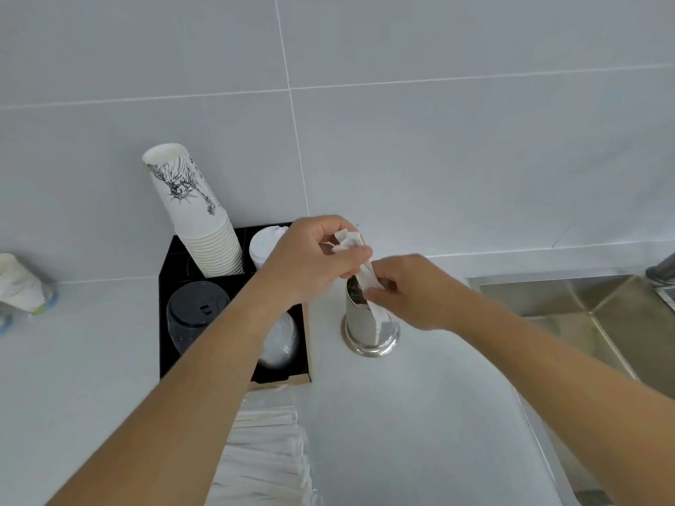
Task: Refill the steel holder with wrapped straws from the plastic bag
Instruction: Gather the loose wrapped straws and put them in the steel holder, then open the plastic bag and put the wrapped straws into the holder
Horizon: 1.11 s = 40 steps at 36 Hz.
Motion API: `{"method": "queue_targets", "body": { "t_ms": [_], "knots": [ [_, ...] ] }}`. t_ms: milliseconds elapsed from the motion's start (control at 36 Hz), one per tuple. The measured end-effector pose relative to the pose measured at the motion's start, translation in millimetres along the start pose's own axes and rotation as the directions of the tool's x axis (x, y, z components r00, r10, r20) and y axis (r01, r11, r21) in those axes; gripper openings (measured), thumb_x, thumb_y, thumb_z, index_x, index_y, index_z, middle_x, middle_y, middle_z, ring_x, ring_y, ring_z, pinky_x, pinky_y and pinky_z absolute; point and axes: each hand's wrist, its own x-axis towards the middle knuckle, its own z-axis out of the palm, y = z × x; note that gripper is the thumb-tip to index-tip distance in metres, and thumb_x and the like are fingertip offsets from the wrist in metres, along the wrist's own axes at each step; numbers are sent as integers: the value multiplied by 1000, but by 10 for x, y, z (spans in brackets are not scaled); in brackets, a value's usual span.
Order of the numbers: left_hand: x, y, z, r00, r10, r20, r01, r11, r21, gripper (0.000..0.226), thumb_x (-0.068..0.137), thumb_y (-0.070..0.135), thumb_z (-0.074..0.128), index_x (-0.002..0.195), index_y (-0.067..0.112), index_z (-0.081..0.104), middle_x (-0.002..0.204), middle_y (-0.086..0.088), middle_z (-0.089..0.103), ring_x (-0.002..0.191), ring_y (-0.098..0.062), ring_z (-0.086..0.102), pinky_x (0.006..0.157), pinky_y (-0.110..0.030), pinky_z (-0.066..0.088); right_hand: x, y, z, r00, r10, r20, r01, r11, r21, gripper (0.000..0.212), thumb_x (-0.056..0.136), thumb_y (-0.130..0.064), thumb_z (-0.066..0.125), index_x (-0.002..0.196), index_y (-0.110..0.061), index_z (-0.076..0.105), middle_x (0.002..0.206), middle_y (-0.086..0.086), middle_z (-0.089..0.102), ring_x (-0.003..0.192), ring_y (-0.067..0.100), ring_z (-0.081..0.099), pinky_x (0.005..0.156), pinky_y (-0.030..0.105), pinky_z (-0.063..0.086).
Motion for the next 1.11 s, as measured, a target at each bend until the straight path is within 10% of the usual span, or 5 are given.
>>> {"method": "queue_targets", "body": {
  "t_ms": [444,778,944,1028,1111],
  "knots": [
    [253,-565,206,976,-183,-116,198,971,135,8,75,14,62,69,16,67,66,-14,69,74,-38,69,74,-55,58,458,356,350,975,208,72,-210,977,24,16,84,-20,61,79,-6,66,77,11,70,68,26,59,62,33,47],
    [69,-944,351,962,-269,-46,272,930,247,15,86,15,62,96,22,71,77,10,62,55,7,54,49,-7,38,334,436,280,958,261,118,-273,956,106,28,81,-15,55,55,-11,44,58,3,36,55,15,29,52,25,27],
    [79,-918,356,965,-258,-45,260,924,280,23,88,19,63,109,25,70,103,11,65,82,4,62,64,0,41,98,491,260,912,404,71,-395,818,419,22,86,-17,55,74,0,59,64,8,44,56,21,35,53,27,33],
    [35,-909,323,958,-273,-85,285,927,244,20,87,21,65,105,26,71,99,13,67,80,2,63,62,-3,43,5,541,277,878,473,69,-416,683,601,25,86,-21,59,89,1,69,95,27,67,92,42,64,98,54,48],
    [-75,-910,267,941,-307,-140,325,936,136,17,86,23,66,99,31,72,94,12,70,79,2,65,65,-13,48,-107,544,269,847,520,109,-408,506,760,14,92,-19,63,93,-13,75,106,17,73,101,25,70,94,37,55]
  ]
}}
